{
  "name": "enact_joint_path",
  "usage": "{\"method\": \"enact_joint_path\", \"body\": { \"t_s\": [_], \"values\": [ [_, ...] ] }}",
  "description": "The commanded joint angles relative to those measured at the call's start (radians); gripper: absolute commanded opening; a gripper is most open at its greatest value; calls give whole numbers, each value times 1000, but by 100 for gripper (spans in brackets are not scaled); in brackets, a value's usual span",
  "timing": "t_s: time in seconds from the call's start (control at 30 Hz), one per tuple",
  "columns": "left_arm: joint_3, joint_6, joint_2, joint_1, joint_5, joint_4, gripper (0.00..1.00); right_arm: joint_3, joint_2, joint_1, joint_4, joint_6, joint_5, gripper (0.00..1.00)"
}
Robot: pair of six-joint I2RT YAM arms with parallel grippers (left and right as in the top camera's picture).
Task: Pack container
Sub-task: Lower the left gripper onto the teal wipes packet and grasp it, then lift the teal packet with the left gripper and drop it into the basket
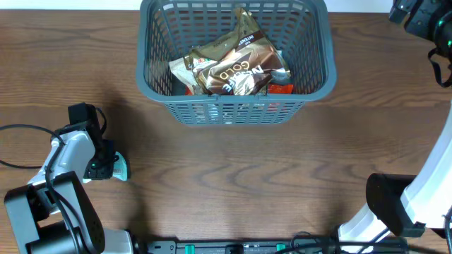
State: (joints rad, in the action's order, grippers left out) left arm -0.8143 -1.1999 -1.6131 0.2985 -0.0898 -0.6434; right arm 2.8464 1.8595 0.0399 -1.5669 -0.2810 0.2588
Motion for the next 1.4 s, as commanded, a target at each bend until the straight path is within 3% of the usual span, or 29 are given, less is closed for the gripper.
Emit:
{"method": "enact_joint_path", "body": {
  "t_s": [0.0, 0.1, 0.3, 0.5, 0.7, 0.9, 1.1, 1.37],
  "values": [
    [0, 3, 18, 4, -3, 18, 6, 12, -7, 5, -1, -10, 2, 99],
    [-37, 33, 69, 4, 3, 22, 6, 12, -7, 5, -1, -10, 2, 99],
    [-165, 224, 233, 4, 8, 66, 6, 12, -7, 5, -1, -10, 2, 99],
    [-295, 398, 415, 4, 51, 242, 6, 12, -7, 5, -1, -10, 2, 99],
    [-330, 574, 545, 3, 301, 591, 6, 12, -7, 5, -1, -10, 2, 99],
    [-330, 587, 563, 2, 602, 816, 6, 12, -7, 5, -1, -10, 2, 99],
    [-330, 721, 544, -77, 727, 824, 6, 12, -7, 5, -1, -10, 2, 99],
    [-330, 921, 494, -257, 735, 815, 6, 12, -7, 5, -1, -10, 2, 99]
  ]
}}
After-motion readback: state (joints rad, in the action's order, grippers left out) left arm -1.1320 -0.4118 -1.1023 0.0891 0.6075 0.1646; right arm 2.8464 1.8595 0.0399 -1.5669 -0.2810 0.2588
